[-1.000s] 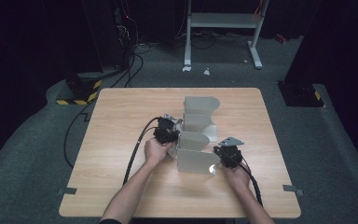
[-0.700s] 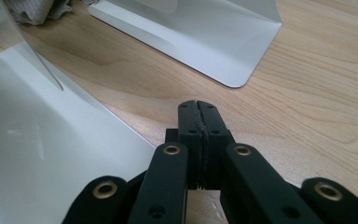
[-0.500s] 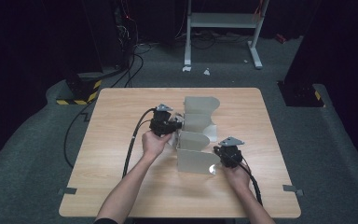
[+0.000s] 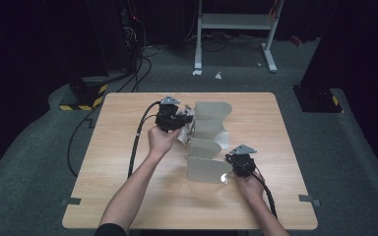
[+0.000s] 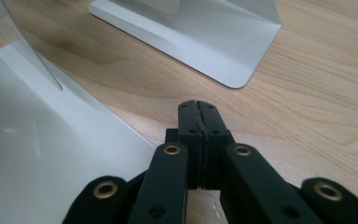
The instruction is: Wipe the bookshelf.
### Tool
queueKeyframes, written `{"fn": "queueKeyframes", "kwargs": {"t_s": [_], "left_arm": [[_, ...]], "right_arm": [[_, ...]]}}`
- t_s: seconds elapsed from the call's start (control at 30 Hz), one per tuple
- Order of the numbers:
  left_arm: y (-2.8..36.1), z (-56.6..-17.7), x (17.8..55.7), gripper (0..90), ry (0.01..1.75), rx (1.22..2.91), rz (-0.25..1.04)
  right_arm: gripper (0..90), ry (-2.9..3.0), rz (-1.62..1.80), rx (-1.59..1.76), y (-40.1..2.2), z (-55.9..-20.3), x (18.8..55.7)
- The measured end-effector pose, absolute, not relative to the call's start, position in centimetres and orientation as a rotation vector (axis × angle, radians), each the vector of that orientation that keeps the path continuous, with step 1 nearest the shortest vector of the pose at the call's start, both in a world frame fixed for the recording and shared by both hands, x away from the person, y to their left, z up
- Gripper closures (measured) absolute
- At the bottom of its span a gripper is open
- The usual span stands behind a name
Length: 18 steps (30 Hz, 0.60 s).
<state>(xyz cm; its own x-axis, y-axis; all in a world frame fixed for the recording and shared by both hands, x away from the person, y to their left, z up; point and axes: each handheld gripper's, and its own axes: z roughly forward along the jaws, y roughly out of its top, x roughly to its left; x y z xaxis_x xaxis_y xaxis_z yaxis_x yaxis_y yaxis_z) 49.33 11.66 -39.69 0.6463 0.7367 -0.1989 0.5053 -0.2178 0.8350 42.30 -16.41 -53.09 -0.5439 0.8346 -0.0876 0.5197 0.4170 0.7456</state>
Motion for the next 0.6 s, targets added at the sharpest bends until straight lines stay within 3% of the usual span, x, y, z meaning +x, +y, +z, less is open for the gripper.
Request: {"fn": "queueKeyframes", "kwargs": {"t_s": [0.6], "left_arm": [[10.9, -43.4, 50.9, 85.8, 1.073, 1.928, 0.279]], "right_arm": [[89.8, 2.230, 0.947, 1.159, -16.5, -53.1, 42.3]]}}
